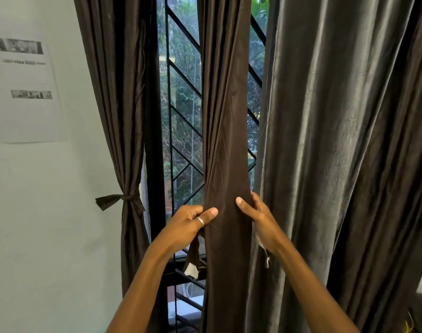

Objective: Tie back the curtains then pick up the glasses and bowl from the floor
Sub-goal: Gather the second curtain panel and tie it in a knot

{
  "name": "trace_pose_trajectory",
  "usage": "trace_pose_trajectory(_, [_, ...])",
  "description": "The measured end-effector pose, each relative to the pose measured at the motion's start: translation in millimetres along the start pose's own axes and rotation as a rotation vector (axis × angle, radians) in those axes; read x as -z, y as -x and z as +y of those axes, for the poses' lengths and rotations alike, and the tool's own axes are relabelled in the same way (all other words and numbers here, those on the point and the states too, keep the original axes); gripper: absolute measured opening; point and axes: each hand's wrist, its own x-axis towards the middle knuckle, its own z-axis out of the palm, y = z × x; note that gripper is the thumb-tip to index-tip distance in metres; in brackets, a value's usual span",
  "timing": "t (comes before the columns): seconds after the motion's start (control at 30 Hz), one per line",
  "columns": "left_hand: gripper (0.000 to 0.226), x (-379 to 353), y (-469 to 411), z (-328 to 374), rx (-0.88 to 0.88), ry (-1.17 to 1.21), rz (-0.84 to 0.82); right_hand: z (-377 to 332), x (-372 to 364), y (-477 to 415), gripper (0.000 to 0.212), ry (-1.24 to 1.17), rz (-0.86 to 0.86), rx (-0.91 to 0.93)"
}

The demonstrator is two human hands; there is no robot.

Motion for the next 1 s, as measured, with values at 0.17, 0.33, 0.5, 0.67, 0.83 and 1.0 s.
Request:
trace_pose_trajectory(0.17, [0.029,-2.7,8.7,2.3,0.063,0.247,-0.084,-9.6,9.4,4.3,0.082,-0.251,-0.193,-0.244])
trace_pose_trajectory(0.33, [0.035,4.0,8.3,-2.4,0.069,0.269,-0.087,-4.5,14.0,-0.5,0.092,-0.153,-0.264,-0.234])
trace_pose_trajectory(0.5, [0.030,8.1,1.3,-5.5,0.045,0.169,-0.018,-2.0,12.8,-5.6,0.067,-0.026,-0.196,-0.177])
trace_pose_trajectory(0.67, [0.056,10.5,-8.2,-23.6,-0.044,-0.147,0.230,-0.3,5.6,-5.7,0.039,0.107,-0.055,-0.029])
trace_pose_trajectory(0.83, [0.055,-9.6,-9.1,-23.7,-0.120,-0.517,0.551,6.0,-17.5,5.1,0.030,0.517,0.245,0.204])
trace_pose_trajectory(1.0, [0.046,-36.0,-7.7,-12.2,-0.100,-0.670,0.621,22.6,-46.0,28.3,0.014,1.000,0.480,0.447])
